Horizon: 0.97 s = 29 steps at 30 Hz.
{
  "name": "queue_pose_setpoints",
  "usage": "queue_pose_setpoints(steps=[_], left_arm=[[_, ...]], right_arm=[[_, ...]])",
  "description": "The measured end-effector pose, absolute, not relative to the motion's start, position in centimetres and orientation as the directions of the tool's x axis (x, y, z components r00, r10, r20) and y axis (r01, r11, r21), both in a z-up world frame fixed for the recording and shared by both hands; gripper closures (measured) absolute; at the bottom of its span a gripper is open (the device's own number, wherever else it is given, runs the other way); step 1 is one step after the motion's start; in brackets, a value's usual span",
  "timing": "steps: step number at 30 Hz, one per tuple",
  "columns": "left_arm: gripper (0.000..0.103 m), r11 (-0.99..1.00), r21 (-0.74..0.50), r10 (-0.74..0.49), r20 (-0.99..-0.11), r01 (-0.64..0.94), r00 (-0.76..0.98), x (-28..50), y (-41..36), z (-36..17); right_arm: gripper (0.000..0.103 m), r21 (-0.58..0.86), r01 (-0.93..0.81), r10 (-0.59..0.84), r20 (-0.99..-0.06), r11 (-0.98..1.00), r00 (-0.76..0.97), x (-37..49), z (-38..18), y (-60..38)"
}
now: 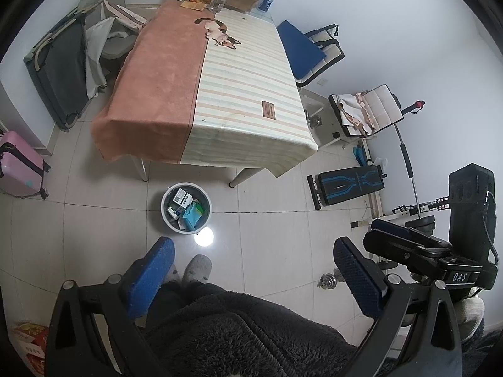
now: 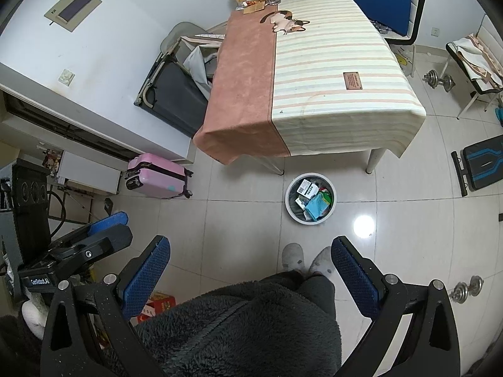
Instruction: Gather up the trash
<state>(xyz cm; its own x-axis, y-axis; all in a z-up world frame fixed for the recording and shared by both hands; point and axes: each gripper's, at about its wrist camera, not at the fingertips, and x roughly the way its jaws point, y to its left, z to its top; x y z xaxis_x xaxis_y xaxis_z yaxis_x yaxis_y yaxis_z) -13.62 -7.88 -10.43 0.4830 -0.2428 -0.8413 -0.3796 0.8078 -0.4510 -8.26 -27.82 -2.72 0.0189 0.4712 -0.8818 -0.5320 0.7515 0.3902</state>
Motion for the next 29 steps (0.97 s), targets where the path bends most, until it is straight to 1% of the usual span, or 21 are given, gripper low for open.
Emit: queue_pose_setpoints(steps=[29], left_arm=[[0.000, 0.817, -0.449, -0.248, -0.840, -0.362, 0.482, -13.33, -7.75, -10.48]], right_arm=[[0.000, 0.391, -0.532, 0.473, -0.881, 0.751, 0.021, -7.74, -2.45, -27.41]])
